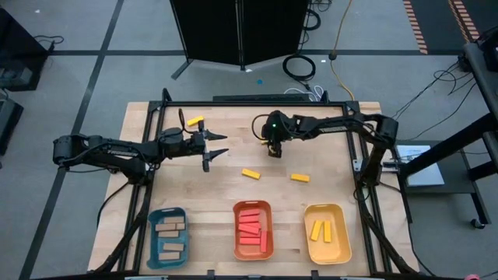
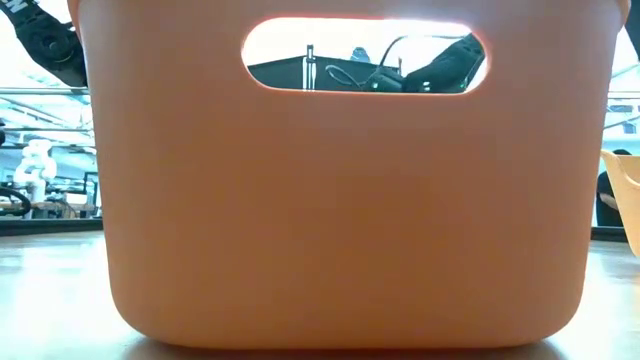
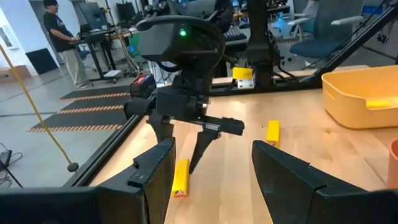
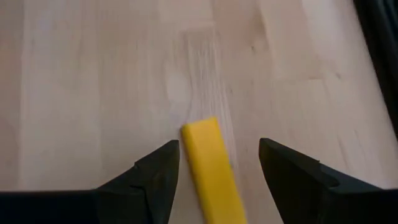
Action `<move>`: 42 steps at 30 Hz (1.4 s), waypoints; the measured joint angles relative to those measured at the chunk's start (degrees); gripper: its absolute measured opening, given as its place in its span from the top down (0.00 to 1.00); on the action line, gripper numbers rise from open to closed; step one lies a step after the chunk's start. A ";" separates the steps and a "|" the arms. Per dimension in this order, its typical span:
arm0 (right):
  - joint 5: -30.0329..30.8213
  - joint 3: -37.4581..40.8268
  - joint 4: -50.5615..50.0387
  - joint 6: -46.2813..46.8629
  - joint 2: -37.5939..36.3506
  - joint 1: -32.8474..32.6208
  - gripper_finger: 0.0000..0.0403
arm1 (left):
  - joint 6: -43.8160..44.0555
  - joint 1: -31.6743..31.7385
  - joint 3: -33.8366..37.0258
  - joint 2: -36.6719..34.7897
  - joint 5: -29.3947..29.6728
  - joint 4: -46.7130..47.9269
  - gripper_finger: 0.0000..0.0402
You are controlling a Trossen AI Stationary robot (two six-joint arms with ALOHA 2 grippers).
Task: Sort blocks
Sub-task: Put the top middle yellow block into the yellow bin
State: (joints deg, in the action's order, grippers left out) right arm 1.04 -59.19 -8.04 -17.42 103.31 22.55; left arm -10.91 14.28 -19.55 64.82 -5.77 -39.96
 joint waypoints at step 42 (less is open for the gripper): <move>-8.02 -2.84 -3.03 -2.31 5.77 3.60 0.77 | 0.06 0.00 0.02 -0.02 -0.16 7.53 0.48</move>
State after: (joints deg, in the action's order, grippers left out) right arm -6.98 -62.03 -11.08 -19.72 109.08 26.15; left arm -10.85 14.28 -19.53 64.80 -5.93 -32.42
